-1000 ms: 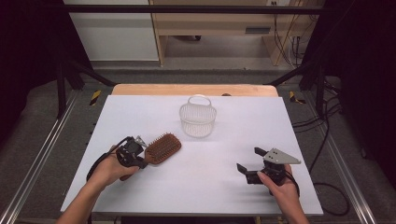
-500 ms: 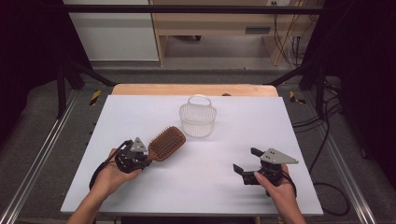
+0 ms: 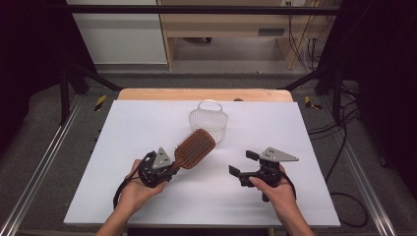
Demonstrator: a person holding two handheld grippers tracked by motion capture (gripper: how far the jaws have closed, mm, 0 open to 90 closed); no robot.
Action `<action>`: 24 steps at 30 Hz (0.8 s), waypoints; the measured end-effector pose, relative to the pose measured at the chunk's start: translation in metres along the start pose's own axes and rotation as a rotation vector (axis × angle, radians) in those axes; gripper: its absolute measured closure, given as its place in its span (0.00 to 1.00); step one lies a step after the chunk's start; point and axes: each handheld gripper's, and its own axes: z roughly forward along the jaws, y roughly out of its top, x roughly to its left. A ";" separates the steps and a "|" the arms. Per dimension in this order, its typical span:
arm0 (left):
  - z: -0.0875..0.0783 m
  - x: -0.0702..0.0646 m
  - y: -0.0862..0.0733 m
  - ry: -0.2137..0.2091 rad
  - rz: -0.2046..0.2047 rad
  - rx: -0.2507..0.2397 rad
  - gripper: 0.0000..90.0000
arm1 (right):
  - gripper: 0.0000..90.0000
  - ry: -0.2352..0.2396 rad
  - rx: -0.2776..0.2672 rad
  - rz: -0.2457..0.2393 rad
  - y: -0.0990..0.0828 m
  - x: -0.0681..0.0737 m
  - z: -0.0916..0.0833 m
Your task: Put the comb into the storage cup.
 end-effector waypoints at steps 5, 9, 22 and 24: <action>0.006 -0.014 0.009 -0.008 0.018 -0.033 0.81 | 0.10 0.033 0.002 0.020 0.004 0.008 0.013; 0.009 -0.022 0.014 -0.017 0.030 -0.050 0.81 | 0.10 0.057 0.001 0.039 0.005 0.011 0.022; 0.016 -0.035 0.014 -0.009 0.055 -0.094 0.81 | 0.15 0.124 -0.004 0.081 0.008 0.020 0.044; 0.016 -0.036 0.014 -0.006 0.058 -0.101 0.81 | 0.16 0.130 -0.005 0.088 0.007 0.020 0.045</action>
